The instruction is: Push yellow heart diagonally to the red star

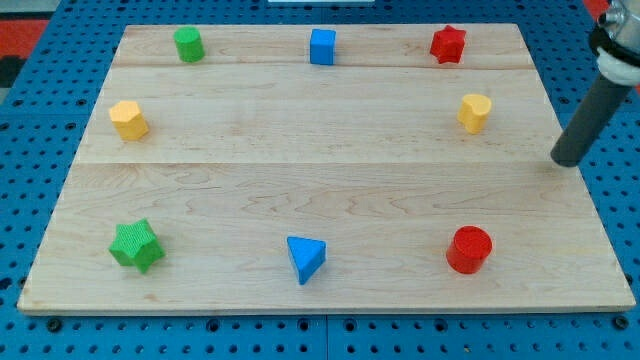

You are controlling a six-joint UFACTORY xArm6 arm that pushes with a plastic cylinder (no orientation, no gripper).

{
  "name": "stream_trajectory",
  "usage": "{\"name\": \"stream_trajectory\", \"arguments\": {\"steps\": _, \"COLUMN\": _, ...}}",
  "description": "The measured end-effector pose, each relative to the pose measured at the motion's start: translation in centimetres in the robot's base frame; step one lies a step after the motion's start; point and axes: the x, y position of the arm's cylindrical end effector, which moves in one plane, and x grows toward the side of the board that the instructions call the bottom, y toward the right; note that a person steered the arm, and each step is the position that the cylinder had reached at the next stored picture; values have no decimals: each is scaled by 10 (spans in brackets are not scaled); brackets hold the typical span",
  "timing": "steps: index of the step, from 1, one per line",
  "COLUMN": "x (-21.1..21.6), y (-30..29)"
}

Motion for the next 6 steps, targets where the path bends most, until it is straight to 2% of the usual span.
{"name": "stream_trajectory", "arguments": {"steps": 1, "x": -37, "y": -7}}
{"name": "stream_trajectory", "arguments": {"steps": 3, "x": -47, "y": -94}}
{"name": "stream_trajectory", "arguments": {"steps": 5, "x": -76, "y": -82}}
{"name": "stream_trajectory", "arguments": {"steps": 6, "x": -62, "y": -125}}
